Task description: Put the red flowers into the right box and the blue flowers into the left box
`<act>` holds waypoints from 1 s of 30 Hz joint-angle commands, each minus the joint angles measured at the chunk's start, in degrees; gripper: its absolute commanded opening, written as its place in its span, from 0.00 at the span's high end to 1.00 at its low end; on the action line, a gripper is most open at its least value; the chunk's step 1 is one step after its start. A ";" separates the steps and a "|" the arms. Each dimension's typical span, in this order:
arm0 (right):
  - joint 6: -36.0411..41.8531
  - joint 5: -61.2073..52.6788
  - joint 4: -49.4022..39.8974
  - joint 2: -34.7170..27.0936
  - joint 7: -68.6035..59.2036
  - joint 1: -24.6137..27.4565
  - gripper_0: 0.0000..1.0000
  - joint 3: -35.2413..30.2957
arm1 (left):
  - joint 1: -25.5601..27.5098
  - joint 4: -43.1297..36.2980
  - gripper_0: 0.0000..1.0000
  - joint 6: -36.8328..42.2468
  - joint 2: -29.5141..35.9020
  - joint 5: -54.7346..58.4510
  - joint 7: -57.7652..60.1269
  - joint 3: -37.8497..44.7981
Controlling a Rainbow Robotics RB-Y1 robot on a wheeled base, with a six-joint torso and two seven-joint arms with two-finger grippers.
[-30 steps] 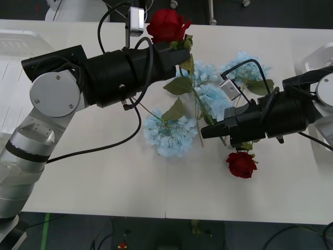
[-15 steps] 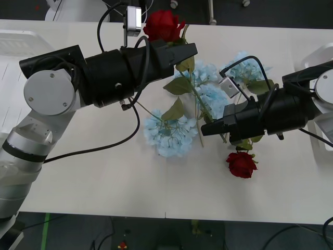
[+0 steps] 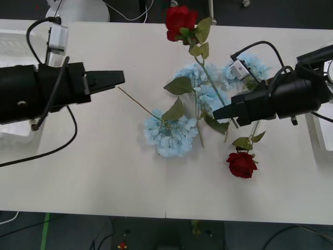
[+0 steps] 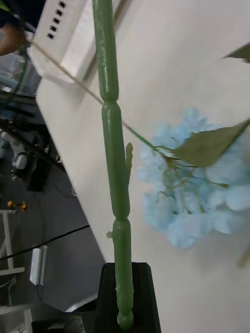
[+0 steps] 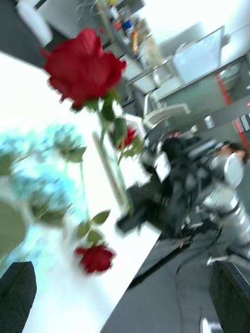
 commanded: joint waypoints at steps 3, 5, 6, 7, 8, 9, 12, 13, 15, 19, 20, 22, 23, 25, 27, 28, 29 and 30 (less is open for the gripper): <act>-0.47 8.80 4.38 -10.10 -3.49 -4.71 1.00 -0.52 | 2.49 -0.83 0.04 17.41 2.14 1.41 5.62 14.81; -0.55 13.37 7.72 -12.21 -3.13 -5.41 1.00 -0.52 | 3.28 0.75 0.04 23.74 2.14 1.41 5.44 18.67; -0.55 14.34 8.60 -12.65 -3.13 -5.59 1.00 -0.52 | 3.63 1.10 0.04 25.15 2.14 1.32 5.35 19.38; -0.38 16.71 10.62 -13.36 -2.87 -6.12 1.00 -0.61 | 4.25 1.80 0.04 27.08 2.14 0.88 5.09 20.43; -0.11 19.26 12.64 -13.71 -2.52 -6.56 1.00 -0.70 | 4.86 2.07 0.05 28.49 2.14 -0.35 4.74 20.96; -0.11 20.49 13.78 -13.97 -2.34 -6.64 1.00 -0.87 | 5.22 2.07 0.05 28.93 2.14 -1.23 4.56 20.96; -0.55 26.29 20.55 -14.23 -1.99 -8.67 1.00 -1.31 | 6.18 1.80 0.04 28.49 2.14 -7.12 0.87 19.46; -0.73 28.14 23.10 -14.32 -1.99 -9.81 1.00 -1.40 | 6.27 1.71 0.04 27.87 2.14 -9.14 -0.54 18.59; -0.82 33.15 27.94 -14.76 -1.64 -11.57 1.00 -1.40 | 6.62 1.71 0.04 24.62 2.14 -13.18 -3.52 15.25; -3.98 43.52 29.87 -16.87 -1.38 -11.39 1.00 -1.40 | 8.47 0.48 0.04 13.28 2.14 -20.30 -7.21 6.19; -4.69 45.19 29.87 -17.31 -1.46 -11.04 1.00 -1.40 | 8.91 0.04 0.04 10.73 2.05 -21.62 -7.57 4.17; -6.09 48.88 30.66 -18.19 -1.82 -10.51 1.00 -1.40 | 9.79 -1.01 0.04 4.41 2.14 -25.04 -7.74 -0.66; -6.79 50.55 31.63 -18.37 -1.99 -10.60 1.00 -1.49 | 10.49 -1.45 0.04 1.51 2.14 -26.89 -7.74 -3.12; -8.82 54.15 34.09 -18.63 -2.08 -11.04 1.00 -1.49 | 11.72 -2.15 0.04 -3.59 2.14 -30.05 -7.65 -7.17; -10.57 56.97 35.85 -18.63 -2.17 -11.30 1.00 -1.49 | 12.95 -2.42 0.04 -7.46 2.14 -31.46 -7.39 -9.72; -11.36 58.28 36.46 -18.63 -2.17 -11.21 1.00 -1.40 | 13.56 -2.42 0.04 -9.39 2.14 -31.81 -7.21 -11.03; -12.33 60.22 37.08 -18.63 -2.26 -11.13 1.00 -1.49 | 14.27 -2.33 0.04 -12.12 2.14 -31.90 -6.78 -12.62; -13.47 62.77 37.43 -18.63 -2.61 -11.04 1.00 -1.49 | 14.88 -2.33 0.04 -14.67 2.05 -32.08 -5.81 -14.20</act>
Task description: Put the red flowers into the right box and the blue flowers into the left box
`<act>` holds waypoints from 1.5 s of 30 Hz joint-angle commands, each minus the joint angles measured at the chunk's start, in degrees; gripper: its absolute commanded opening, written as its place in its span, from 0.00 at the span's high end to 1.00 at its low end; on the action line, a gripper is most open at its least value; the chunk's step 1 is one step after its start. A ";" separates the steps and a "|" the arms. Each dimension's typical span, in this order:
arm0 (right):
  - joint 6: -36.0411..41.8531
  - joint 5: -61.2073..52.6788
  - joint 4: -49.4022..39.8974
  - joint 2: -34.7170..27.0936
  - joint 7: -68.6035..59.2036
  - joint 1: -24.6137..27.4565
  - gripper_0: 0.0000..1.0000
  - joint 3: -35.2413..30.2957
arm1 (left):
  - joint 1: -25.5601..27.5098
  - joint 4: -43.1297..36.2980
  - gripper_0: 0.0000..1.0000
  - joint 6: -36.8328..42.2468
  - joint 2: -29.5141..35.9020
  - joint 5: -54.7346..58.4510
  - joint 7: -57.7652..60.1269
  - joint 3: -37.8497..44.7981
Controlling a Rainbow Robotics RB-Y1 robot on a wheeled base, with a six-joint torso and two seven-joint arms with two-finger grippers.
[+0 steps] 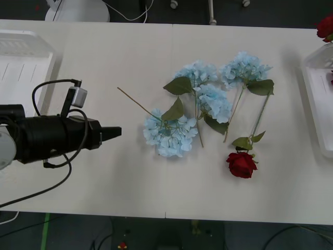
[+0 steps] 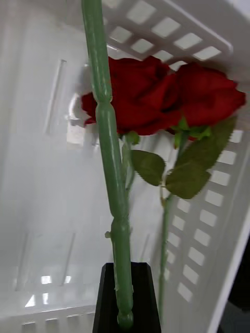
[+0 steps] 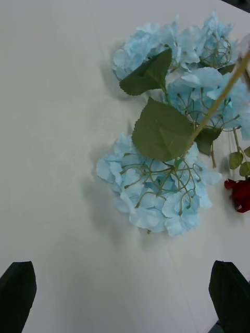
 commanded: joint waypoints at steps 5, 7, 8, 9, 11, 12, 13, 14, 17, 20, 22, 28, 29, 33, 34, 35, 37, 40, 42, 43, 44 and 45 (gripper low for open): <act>-5.44 15.45 3.95 -3.05 -1.67 -0.92 1.00 -1.29 | 4.66 -2.41 0.04 -16.32 1.16 -5.87 8.97 -9.73; -5.00 15.19 4.57 -2.96 -2.20 -0.48 1.00 -1.29 | 4.84 -2.32 0.04 -20.02 0.89 -7.18 14.86 -11.05; -5.09 14.84 4.83 -2.96 -2.46 -0.30 1.00 -1.29 | 4.84 -2.32 0.04 -21.07 0.80 -7.27 16.88 -11.22; -5.09 14.84 5.71 -2.88 -3.78 -0.04 1.00 -1.29 | 5.10 -2.23 0.04 -23.00 0.80 -7.27 21.18 -11.31; -5.80 14.75 7.47 -2.88 -5.98 0.49 1.00 -1.29 | 5.19 -2.14 0.04 -24.67 0.63 -7.45 28.30 -11.22; -6.41 14.66 7.99 -2.96 -6.59 1.02 1.00 -1.20 | 5.28 -2.05 0.04 -25.20 0.45 -7.62 31.55 -10.96; -6.94 14.84 8.34 -2.96 -6.86 1.63 1.00 -1.29 | 5.36 -2.05 0.04 -25.20 0.28 -7.62 35.16 -10.79; -7.20 14.93 8.43 -2.96 -6.95 1.99 1.00 -1.20 | 5.45 -2.05 0.04 -25.29 0.19 -7.71 37.09 -10.61; -8.96 16.60 8.96 -2.96 -7.39 4.62 1.00 -1.20 | 5.63 -2.14 0.04 -25.29 0.19 -7.89 48.52 -10.17; -9.75 18.79 9.05 -2.44 -8.09 7.61 1.00 -1.20 | 6.07 -2.05 0.04 -25.29 0.19 -8.85 58.71 -10.08; -10.19 19.76 9.05 -1.82 -8.62 9.19 1.00 -1.20 | 6.33 -2.14 0.04 -25.29 0.28 -10.09 64.25 -10.08; -10.19 22.05 9.93 0.64 -9.76 11.65 1.00 -1.20 | 6.77 -2.05 0.04 -25.20 0.19 -15.71 85.17 -8.76; -9.66 22.13 10.45 1.08 -9.93 10.95 1.00 -1.20 | 6.68 -1.88 0.04 -25.20 0.19 -16.68 88.51 -8.15; -5.80 21.08 12.21 1.61 -10.29 7.70 0.51 -1.20 | 3.96 -0.03 0.04 -22.56 -0.34 -17.47 96.07 -7.53; -5.00 20.02 12.56 1.61 -10.37 6.82 0.36 -1.20 | 2.99 0.67 0.05 -21.77 -0.78 -17.38 97.38 -7.62; -4.13 18.88 13.00 1.61 -10.29 5.76 0.26 -1.20 | 1.85 1.55 0.04 -20.98 -1.39 -17.47 99.05 -7.62; -2.72 16.77 13.53 1.61 -9.76 3.92 0.17 -1.20 | -0.79 3.57 0.04 -20.54 -2.71 -16.94 102.92 -7.88; -2.28 14.84 13.53 1.61 -9.67 2.34 0.13 -1.20 | -4.13 6.47 0.04 -20.63 -4.29 -16.24 108.11 -8.94; -2.28 13.78 13.27 1.61 -9.41 1.37 0.12 -1.20 | -6.15 8.58 0.04 -20.54 -5.52 -16.41 111.45 -9.73; -2.28 13.43 12.83 1.61 -8.79 0.84 0.11 -1.20 | -7.38 9.90 0.04 -20.54 -6.23 -16.59 113.29 -10.35; -2.28 13.08 12.39 1.61 -7.47 0.40 0.11 -1.20 | -8.35 10.95 0.04 -20.54 -6.75 -16.68 114.79 -10.79; -2.02 12.29 11.60 1.52 -5.72 -0.04 0.10 -1.20 | -9.49 12.18 0.04 -20.54 -7.46 -16.85 116.55 -11.22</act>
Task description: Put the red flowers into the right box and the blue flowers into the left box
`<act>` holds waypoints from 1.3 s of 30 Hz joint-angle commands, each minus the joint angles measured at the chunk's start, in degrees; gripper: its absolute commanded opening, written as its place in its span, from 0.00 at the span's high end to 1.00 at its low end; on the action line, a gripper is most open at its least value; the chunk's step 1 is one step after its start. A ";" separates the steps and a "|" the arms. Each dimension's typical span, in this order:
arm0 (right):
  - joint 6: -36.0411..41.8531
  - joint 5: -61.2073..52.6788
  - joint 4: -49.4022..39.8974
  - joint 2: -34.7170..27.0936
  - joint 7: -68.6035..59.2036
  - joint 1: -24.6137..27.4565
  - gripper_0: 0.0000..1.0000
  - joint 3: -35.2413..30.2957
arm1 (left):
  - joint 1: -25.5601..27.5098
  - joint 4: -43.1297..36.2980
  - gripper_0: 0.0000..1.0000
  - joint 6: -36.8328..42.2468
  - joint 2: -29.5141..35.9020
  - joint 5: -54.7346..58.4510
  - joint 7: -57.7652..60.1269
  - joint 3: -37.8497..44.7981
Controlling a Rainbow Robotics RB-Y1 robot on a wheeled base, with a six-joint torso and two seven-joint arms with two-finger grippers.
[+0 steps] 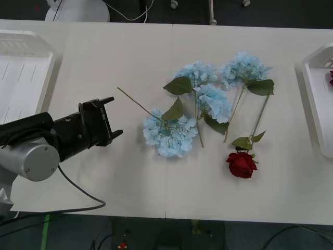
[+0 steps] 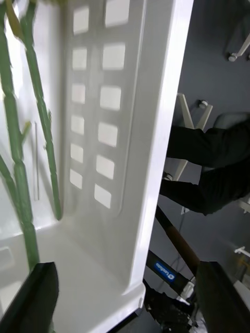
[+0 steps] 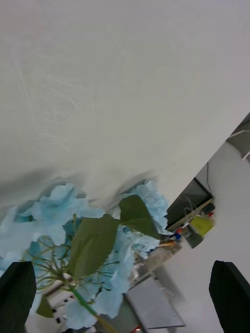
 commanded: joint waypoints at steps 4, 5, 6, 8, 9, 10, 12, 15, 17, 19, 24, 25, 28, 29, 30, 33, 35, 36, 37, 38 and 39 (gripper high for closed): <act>1.58 -5.81 -7.11 0.50 8.73 -4.28 0.10 -1.20 | -9.07 5.79 0.04 0.37 -4.41 -1.08 13.63 -4.86; 2.02 -6.34 -8.78 0.50 10.14 -4.28 0.10 -1.11 | -9.51 5.79 0.04 0.37 -4.59 -1.78 14.68 -5.74; 2.28 -6.95 -10.18 0.50 11.28 -4.28 0.10 -0.85 | -9.86 5.70 0.04 0.37 -4.67 -2.22 15.56 -6.35; 3.42 -9.41 -14.40 0.59 15.67 -4.28 0.10 -0.58 | -10.83 5.70 0.04 0.37 -4.85 -3.01 18.20 -8.46; 3.95 -10.73 -15.90 0.59 17.78 -4.28 0.10 -0.49 | -11.09 5.70 0.04 0.37 -4.85 -3.62 18.90 -9.25; 4.74 -12.40 -18.01 0.59 21.39 -4.28 0.10 -0.49 | -11.27 5.44 0.04 0.37 -4.85 -4.59 19.96 -10.40; 6.50 -15.65 -20.73 0.59 29.74 -4.28 0.10 -0.49 | -11.27 4.91 0.04 0.37 -4.67 -6.26 20.92 -12.15; 8.96 -17.76 -23.98 0.85 43.36 -4.28 0.10 -0.49 | -11.27 4.82 0.04 0.37 -4.59 -6.61 21.36 -13.82; 10.28 -18.73 -26.09 1.03 52.68 -4.28 0.10 -0.41 | -11.53 4.74 0.04 0.37 -4.94 -6.61 21.71 -14.44; 12.39 -19.78 -27.50 1.38 56.94 -4.28 0.10 -0.41 | -11.88 4.82 0.04 0.37 -5.46 -6.61 22.15 -14.79; 14.41 -21.89 -30.75 2.26 56.94 -3.93 0.10 0.30 | -12.85 4.82 0.04 0.37 -7.05 -6.88 22.59 -15.23; 14.67 -22.60 -31.10 2.34 56.94 -3.93 0.10 0.39 | -13.20 4.82 0.05 0.37 -7.31 -6.88 22.77 -15.23; 15.46 -25.23 -32.42 2.34 56.94 -4.02 0.10 1.70 | -14.52 5.44 0.04 0.37 -8.10 -6.88 23.47 -15.76; 15.46 -25.67 -32.95 2.34 56.94 -4.02 0.10 2.23 | -14.87 5.61 0.05 0.37 -8.36 -6.96 23.74 -15.76; 15.37 -26.02 -34.35 2.34 56.94 -3.93 0.10 3.55 | -15.66 6.05 0.04 1.16 -9.07 -7.14 24.00 -15.67; 15.37 -27.08 -37.17 2.34 56.94 -4.02 0.10 6.63 | -17.51 7.72 0.14 3.62 -10.47 -8.72 24.61 -15.67; 15.81 -29.45 -37.96 2.34 56.94 -4.02 0.10 7.06 | -18.30 8.95 0.46 3.89 -11.27 -9.87 24.97 -15.67; 15.99 -30.77 -37.96 2.34 56.94 -4.02 0.10 7.06 | -18.65 9.75 0.62 3.89 -11.79 -10.04 25.05 -15.67; 16.08 -32.26 -37.87 2.34 56.94 -4.11 0.10 7.06 | -19.00 10.62 0.82 3.89 -11.97 -10.30 25.05 -15.67; 16.25 -33.14 -37.87 2.43 56.94 -4.20 0.10 7.06 | -19.26 11.33 0.91 3.89 -12.14 -10.48 25.05 -15.67; 16.43 -33.67 -37.87 2.43 56.94 -4.20 0.10 7.06 | -19.35 11.50 0.94 3.89 -12.14 -10.48 25.05 -15.67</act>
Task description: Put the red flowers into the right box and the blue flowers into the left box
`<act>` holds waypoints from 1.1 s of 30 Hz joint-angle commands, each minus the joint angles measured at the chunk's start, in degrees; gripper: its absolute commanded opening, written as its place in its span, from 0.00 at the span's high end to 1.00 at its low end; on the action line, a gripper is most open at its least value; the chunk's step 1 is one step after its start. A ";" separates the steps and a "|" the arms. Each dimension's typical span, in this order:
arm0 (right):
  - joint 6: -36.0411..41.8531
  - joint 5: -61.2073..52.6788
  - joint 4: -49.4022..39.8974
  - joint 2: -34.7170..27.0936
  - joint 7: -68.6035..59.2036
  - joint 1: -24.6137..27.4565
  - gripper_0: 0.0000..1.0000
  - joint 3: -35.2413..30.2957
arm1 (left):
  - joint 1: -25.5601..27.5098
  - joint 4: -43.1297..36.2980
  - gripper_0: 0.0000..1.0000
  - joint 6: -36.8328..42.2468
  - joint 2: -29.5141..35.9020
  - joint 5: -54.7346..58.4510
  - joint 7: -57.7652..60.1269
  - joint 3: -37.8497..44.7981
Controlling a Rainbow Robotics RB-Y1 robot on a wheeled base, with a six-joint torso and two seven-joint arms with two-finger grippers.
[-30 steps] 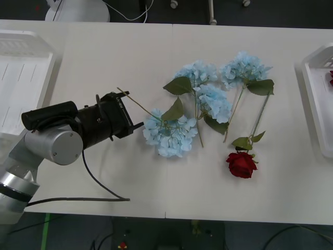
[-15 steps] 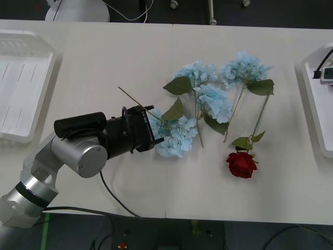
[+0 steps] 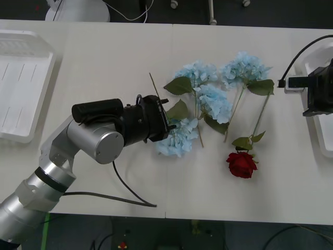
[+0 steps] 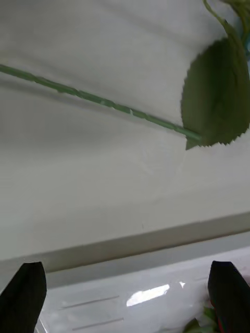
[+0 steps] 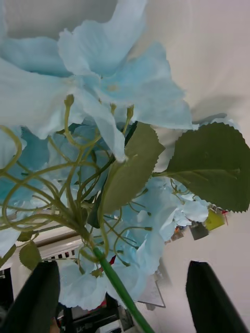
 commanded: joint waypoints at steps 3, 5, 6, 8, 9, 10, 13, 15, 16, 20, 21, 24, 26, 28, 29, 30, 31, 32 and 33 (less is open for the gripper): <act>3.24 -5.32 -1.51 0.67 1.10 -2.05 0.10 -1.20 | -3.31 1.94 1.00 0.38 -2.27 -1.29 2.09 -1.06; 5.00 -6.46 -1.86 0.67 1.10 -2.05 0.10 -2.16 | -3.31 2.03 1.00 0.38 -2.27 -1.20 2.09 -1.24; 5.79 -6.90 -2.13 0.76 -4.92 -2.14 0.10 -2.43 | -3.31 2.12 1.00 0.38 -2.27 -1.20 2.00 -1.41; 6.14 -8.05 -3.45 0.76 -23.99 -2.31 0.10 -2.78 | -3.31 2.12 1.00 0.47 -2.27 -1.20 2.00 -1.68; 6.14 -8.66 -3.97 0.76 -35.68 -2.40 0.10 -2.78 | -3.22 2.12 1.00 0.38 -2.19 -1.03 2.00 -1.68; 5.96 -8.92 -4.50 0.76 -45.09 -2.40 0.10 -2.78 | -3.31 2.12 1.00 0.38 -2.10 -0.76 1.91 -1.68; 5.52 -8.84 -6.35 0.76 -74.44 -2.40 0.10 -2.69 | -3.22 2.12 1.00 0.38 -1.83 -0.32 1.65 -1.68; 5.35 -8.84 -6.52 1.20 -92.55 -2.31 0.10 -2.43 | -3.22 1.86 1.00 0.38 -1.83 -0.50 1.30 -1.59; 5.35 -8.92 -6.52 1.20 -96.86 -2.22 0.10 -2.43 | -3.22 1.68 1.00 0.38 -1.75 -0.67 1.21 -1.68; 5.61 -9.19 -6.44 2.08 -124.10 -1.70 0.10 -2.25 | -1.55 -2.63 1.00 0.38 0.27 -3.93 0.24 -1.15; 5.96 -9.28 -5.82 2.52 -132.45 -1.70 0.11 -2.25 | -0.41 -4.65 1.00 0.47 1.24 -5.33 -0.11 -0.89; 5.26 -10.07 -5.64 2.69 -150.12 -1.70 0.10 -2.25 | 2.49 -10.98 1.00 2.41 4.14 -8.32 -4.06 0.08; 4.56 -10.95 -5.64 2.52 -161.19 -1.70 0.10 -2.25 | 4.16 -15.28 1.00 5.57 5.72 -9.55 -7.23 1.49; 4.12 -12.18 -5.64 2.52 -172.00 -1.70 0.10 -2.25 | 5.92 -20.12 1.00 9.52 7.39 -10.43 -11.97 3.60; 3.77 -12.79 -5.64 2.52 -177.71 -1.70 0.10 -2.25 | 6.62 -22.40 1.00 11.46 8.10 -10.43 -14.70 4.74; 3.15 -13.23 -5.64 2.61 -182.11 -1.70 0.10 -2.25 | 7.06 -23.98 1.00 12.95 8.71 -10.43 -17.51 5.62; 2.71 -13.85 -5.64 2.69 -186.15 -1.70 0.10 -2.34 | 7.50 -25.21 1.00 14.18 9.15 -10.61 -20.15 6.41; 2.45 -14.46 -5.56 2.61 -190.55 -1.70 0.10 -2.25 | 7.85 -26.36 1.00 15.15 9.50 -10.43 -22.87 7.20; 2.01 -14.90 -5.56 2.61 -194.33 -1.70 0.11 -2.25 | 8.29 -27.15 1.00 16.03 9.86 -10.17 -25.95 8.08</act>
